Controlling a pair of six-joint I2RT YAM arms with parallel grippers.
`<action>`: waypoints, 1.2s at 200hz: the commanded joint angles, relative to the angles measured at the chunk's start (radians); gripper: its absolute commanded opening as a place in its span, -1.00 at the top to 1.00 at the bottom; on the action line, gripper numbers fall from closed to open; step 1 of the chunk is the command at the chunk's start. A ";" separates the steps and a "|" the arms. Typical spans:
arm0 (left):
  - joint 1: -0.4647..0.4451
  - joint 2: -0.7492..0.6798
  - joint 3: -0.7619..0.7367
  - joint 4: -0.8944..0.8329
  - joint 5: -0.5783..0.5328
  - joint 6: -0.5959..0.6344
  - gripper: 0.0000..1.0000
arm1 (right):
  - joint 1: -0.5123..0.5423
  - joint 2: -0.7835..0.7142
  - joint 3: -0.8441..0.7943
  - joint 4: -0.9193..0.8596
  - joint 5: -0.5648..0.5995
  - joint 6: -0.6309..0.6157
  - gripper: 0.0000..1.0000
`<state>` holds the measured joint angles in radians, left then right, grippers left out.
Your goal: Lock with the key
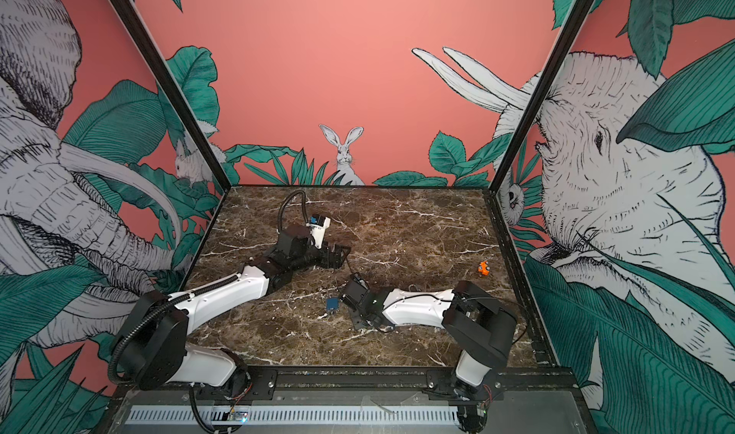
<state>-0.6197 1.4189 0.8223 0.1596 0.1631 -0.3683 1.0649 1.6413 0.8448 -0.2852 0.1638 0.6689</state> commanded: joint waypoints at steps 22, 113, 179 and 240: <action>0.007 -0.008 -0.006 0.021 0.010 -0.015 -0.95 | -0.008 -0.018 -0.022 -0.037 -0.021 -0.014 -0.03; 0.006 0.009 -0.014 0.041 0.023 -0.026 -0.95 | -0.006 -0.033 -0.031 -0.054 -0.027 -0.004 -0.01; 0.007 0.019 -0.016 0.052 0.031 -0.029 -0.92 | 0.007 -0.033 -0.021 -0.091 -0.004 -0.007 0.02; 0.006 0.035 -0.012 0.072 0.067 -0.049 -0.87 | 0.008 -0.032 -0.033 -0.064 -0.012 -0.014 0.22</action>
<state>-0.6197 1.4448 0.8162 0.1993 0.1947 -0.3935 1.0679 1.6150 0.8257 -0.3134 0.1547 0.6579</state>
